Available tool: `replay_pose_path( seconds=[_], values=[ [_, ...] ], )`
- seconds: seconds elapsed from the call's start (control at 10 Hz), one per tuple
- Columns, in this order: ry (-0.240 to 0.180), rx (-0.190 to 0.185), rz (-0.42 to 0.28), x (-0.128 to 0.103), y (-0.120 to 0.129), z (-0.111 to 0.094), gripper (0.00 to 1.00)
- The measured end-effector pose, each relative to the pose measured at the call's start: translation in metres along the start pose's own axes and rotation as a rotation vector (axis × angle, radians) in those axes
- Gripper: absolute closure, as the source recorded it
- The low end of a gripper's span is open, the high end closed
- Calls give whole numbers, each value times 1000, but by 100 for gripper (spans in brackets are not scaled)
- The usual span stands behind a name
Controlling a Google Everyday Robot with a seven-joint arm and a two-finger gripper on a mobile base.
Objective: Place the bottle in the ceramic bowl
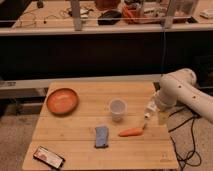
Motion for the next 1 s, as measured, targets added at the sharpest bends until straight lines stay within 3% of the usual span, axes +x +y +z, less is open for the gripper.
replay_pose_path(
  seconds=[0.2, 1.0],
  values=[
    [-10, -6, -10, 3, 1, 14, 20],
    [-27, -16, -72, 8, 2, 38, 20]
  ],
)
